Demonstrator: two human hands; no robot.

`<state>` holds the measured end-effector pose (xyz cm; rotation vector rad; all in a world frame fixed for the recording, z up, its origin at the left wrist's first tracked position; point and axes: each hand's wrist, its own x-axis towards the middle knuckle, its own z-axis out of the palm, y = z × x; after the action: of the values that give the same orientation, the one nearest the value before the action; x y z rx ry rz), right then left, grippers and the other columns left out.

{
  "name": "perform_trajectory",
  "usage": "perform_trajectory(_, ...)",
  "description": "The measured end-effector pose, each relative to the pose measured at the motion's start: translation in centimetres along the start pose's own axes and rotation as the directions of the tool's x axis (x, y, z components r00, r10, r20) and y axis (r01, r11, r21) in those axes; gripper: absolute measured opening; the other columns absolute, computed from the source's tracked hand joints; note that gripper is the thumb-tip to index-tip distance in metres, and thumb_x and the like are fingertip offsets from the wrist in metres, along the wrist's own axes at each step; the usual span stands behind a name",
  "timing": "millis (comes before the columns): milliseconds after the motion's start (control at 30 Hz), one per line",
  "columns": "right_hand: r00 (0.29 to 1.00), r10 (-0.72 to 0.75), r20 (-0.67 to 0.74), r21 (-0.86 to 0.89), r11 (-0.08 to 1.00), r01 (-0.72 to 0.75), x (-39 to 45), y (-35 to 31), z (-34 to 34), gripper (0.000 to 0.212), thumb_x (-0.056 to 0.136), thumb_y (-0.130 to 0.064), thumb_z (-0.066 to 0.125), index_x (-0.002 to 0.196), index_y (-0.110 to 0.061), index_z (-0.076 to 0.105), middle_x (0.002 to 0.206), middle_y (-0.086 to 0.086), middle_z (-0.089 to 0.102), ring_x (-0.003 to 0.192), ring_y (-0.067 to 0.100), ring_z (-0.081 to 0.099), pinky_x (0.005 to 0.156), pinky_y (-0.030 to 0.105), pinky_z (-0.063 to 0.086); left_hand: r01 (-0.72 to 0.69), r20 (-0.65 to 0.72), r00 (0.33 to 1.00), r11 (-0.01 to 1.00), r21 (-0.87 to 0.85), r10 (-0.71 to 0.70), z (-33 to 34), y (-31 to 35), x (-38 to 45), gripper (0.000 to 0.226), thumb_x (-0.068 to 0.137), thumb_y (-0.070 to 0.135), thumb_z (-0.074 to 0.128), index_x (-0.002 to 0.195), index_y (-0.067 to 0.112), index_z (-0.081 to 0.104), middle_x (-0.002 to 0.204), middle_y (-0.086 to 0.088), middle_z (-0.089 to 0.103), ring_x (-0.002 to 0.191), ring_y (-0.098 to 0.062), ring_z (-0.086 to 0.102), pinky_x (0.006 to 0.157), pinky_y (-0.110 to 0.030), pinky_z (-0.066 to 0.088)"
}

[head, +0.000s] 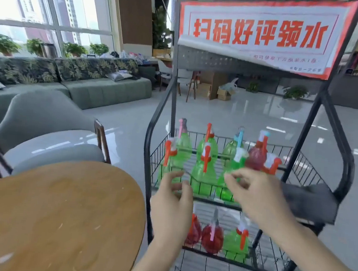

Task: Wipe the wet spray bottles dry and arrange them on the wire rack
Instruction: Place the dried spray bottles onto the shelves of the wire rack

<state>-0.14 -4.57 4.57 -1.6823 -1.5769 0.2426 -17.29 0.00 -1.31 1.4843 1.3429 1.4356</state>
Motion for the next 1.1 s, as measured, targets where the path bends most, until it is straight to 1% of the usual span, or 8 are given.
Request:
perform_trajectory(167, 0.954, 0.287, 0.089, 0.004, 0.958, -0.288, -7.6, 8.5, 8.6, 0.029, 0.102, -0.032, 0.062, 0.079, -0.02, 0.075, 0.056, -0.001, 0.069, 0.037, 0.007, 0.052, 0.05, 0.018, 0.04, 0.175, 0.118, 0.974, 0.971, 0.162, -0.195, -0.5, -10.1, -5.7, 0.019, 0.105, 0.028, 0.062, 0.101, 0.046, 0.059, 0.077, 0.004, 0.075, 0.065, -0.018, 0.073, 0.065, -0.049, 0.062)
perform_trajectory(267, 0.902, 0.424, 0.08, -0.064, 0.905, -0.42, -10.0, 13.9, 12.2, 0.023, 0.101, -0.034, 0.064, 0.087, -0.021, 0.077, 0.059, -0.004, 0.07, 0.041, 0.006, 0.059, 0.053, 0.029, 0.054, 0.257, 0.153, 0.943, 0.939, 0.227, -0.295, 0.3, -14.1, -6.7, 0.014, 0.105, 0.026, 0.062, 0.104, 0.04, 0.061, 0.073, -0.003, 0.074, 0.068, -0.03, 0.072, 0.064, -0.051, 0.059)
perform_trajectory(367, 0.865, 0.499, 0.044, -0.024, 0.866, -0.499, -11.0, 17.1, 13.7, 0.031, 0.101, -0.029, 0.065, 0.076, -0.013, 0.071, 0.058, 0.004, 0.07, 0.043, 0.02, 0.064, 0.053, 0.037, 0.056, 0.285, 0.178, 0.923, 0.918, 0.276, -0.34, 1.3, -17.6, -7.3, 0.013, 0.104, 0.03, 0.064, 0.117, 0.03, 0.066, 0.08, 0.006, 0.074, 0.07, -0.021, 0.073, 0.069, -0.05, 0.062)
perform_trajectory(567, 0.805, 0.583, -0.111, 0.037, 0.812, -0.583, -9.4, 20.3, 15.8, 0.033, 0.095, -0.033, 0.072, 0.073, -0.009, 0.064, 0.053, 0.003, 0.066, 0.054, 0.022, 0.066, 0.061, 0.034, 0.051, 0.245, 0.207, 0.927, 0.921, 0.302, -0.314, 4.5, -21.3, -5.4, 0.036, 0.1, 0.041, 0.073, 0.128, 0.02, 0.068, 0.096, 0.01, 0.073, 0.081, -0.011, 0.072, 0.078, -0.038, 0.062)
perform_trajectory(733, 0.726, 0.67, -0.154, 0.052, 0.74, -0.671, -8.8, 22.1, 15.5, 0.044, 0.087, -0.042, 0.08, 0.093, -0.005, 0.057, 0.082, 0.008, 0.067, 0.077, 0.027, 0.064, 0.055, 0.029, 0.038, 0.169, 0.217, 0.947, 0.944, 0.284, -0.235, 8.7, -20.9, -4.4, 0.037, 0.096, 0.052, 0.076, 0.113, 0.019, 0.076, 0.085, 0.012, 0.073, 0.081, -0.01, 0.071, 0.076, -0.031, 0.059)
perform_trajectory(867, 0.748, 0.647, -0.151, 0.029, 0.759, -0.651, -8.5, 22.7, 15.2, 0.034, 0.088, -0.039, 0.08, 0.102, -0.012, 0.065, 0.094, 0.004, 0.067, 0.085, 0.025, 0.064, 0.074, 0.031, 0.049, 0.125, 0.258, 0.941, 0.935, 0.332, -0.218, 11.2, -20.9, -5.0, 0.039, 0.096, 0.052, 0.076, 0.112, 0.016, 0.078, 0.08, 0.016, 0.067, 0.075, 0.0, 0.062, 0.063, -0.01, 0.042)
perform_trajectory(1000, 0.768, 0.623, -0.148, 0.084, 0.781, -0.618, -8.4, 23.6, 15.3, 0.016, 0.09, -0.03, 0.08, 0.095, -0.016, 0.073, 0.084, 0.004, 0.075, 0.073, 0.029, 0.072, 0.076, 0.044, 0.061, 0.156, 0.202, 0.953, 0.936, 0.316, -0.227, 12.0, -21.1, -5.5, 0.034, 0.094, 0.051, 0.078, 0.103, 0.018, 0.072, 0.074, 0.015, 0.063, 0.073, -0.001, 0.06, 0.072, -0.028, 0.053)
perform_trajectory(1100, 0.775, 0.61, -0.167, 0.087, 0.792, -0.604, -8.5, 24.0, 15.0, 0.011, 0.093, -0.025, 0.077, 0.089, -0.015, 0.073, 0.073, -0.001, 0.072, 0.056, 0.026, 0.069, 0.06, 0.035, 0.058, 0.212, 0.158, 0.952, 0.939, 0.269, -0.26, 11.7, -20.9, -5.8, 0.032, 0.094, 0.048, 0.079, 0.1, 0.021, 0.064, 0.075, 0.008, 0.065, 0.073, -0.005, 0.063, 0.067, -0.027, 0.052)
